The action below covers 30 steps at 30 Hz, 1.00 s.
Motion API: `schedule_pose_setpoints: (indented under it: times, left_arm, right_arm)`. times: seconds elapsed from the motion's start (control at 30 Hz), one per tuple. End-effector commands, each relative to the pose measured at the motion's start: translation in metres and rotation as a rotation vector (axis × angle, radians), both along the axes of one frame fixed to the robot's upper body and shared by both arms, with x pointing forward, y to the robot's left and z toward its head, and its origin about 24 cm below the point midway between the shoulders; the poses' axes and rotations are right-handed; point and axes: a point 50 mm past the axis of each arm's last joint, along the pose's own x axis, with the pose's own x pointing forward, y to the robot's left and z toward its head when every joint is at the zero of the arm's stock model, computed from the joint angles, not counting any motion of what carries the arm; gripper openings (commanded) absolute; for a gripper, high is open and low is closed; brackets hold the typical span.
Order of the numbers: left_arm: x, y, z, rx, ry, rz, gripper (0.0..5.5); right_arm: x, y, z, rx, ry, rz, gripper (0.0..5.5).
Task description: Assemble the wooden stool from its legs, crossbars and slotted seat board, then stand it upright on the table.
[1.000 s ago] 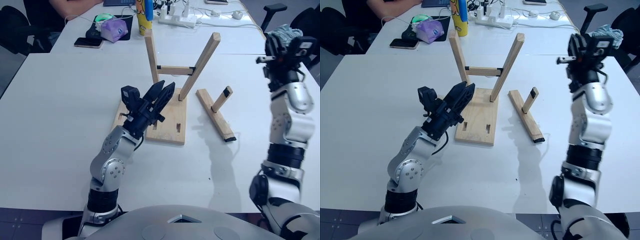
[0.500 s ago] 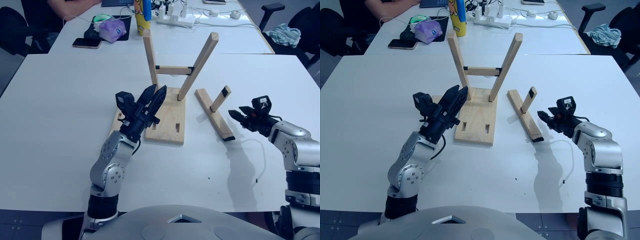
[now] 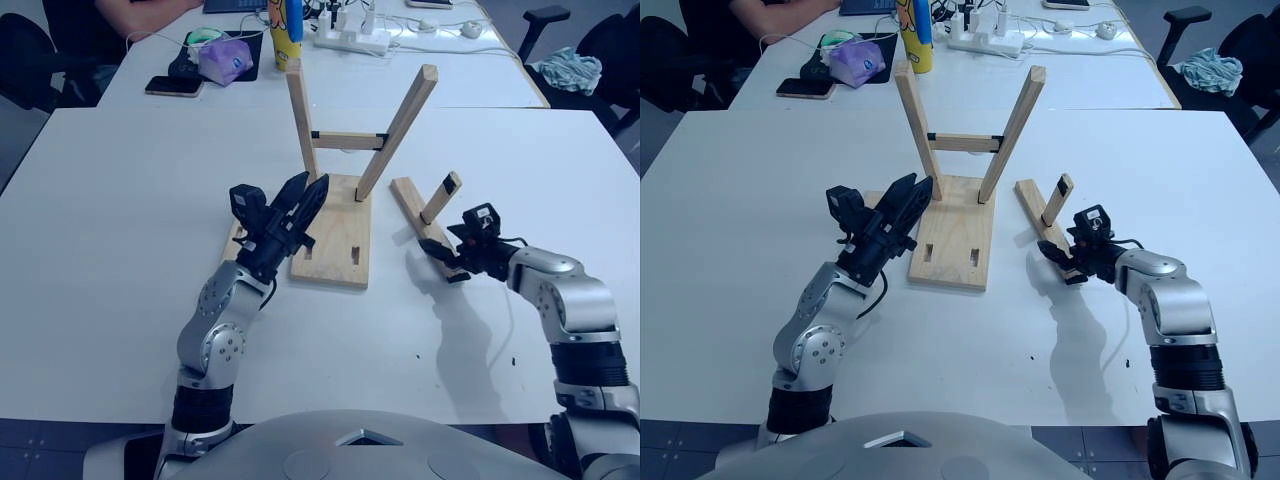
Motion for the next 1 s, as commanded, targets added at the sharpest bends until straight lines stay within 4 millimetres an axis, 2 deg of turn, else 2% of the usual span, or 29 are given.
schedule_pose_setpoints:
  times: [0.03,0.17,0.33,0.43,0.57,0.67,0.77,0.87,1.0]
  left_arm:
    - [0.002,0.001,0.004,0.026,-0.008,-0.016,2.05]
    - [0.005,0.003,0.006,0.047,-0.014,-0.020,2.05]
    - [0.007,0.003,0.003,0.086,-0.010,0.004,2.05]
    - [0.006,0.004,0.002,0.092,-0.005,0.014,2.05]
    - [0.007,0.008,0.003,0.069,0.002,0.032,2.05]
    - [0.003,0.012,0.002,0.021,0.015,0.006,2.45]
    - [-0.001,0.020,0.000,-0.061,0.054,-0.015,2.90]
    - [-0.007,0.028,-0.007,-0.174,0.114,-0.062,3.38]
    - [-0.017,0.025,-0.015,-0.313,0.193,-0.145,3.91]
  right_arm:
    - [0.001,-0.001,-0.010,-0.031,0.019,-0.044,3.50]
    - [-0.005,-0.003,-0.020,-0.050,0.078,-0.051,2.88]
    - [-0.009,-0.002,-0.022,-0.044,0.101,-0.044,2.12]
    - [-0.006,-0.009,-0.018,-0.077,0.065,-0.029,2.07]
    - [-0.005,-0.033,-0.005,-0.064,0.009,-0.026,2.07]
    - [-0.009,-0.050,0.004,-0.026,0.047,0.054,2.07]
    - [-0.011,-0.065,0.021,0.104,0.085,0.163,2.07]
    - [-0.014,-0.069,0.036,0.248,0.124,0.298,2.07]
    - [-0.021,-0.069,0.044,0.398,0.204,0.404,2.07]
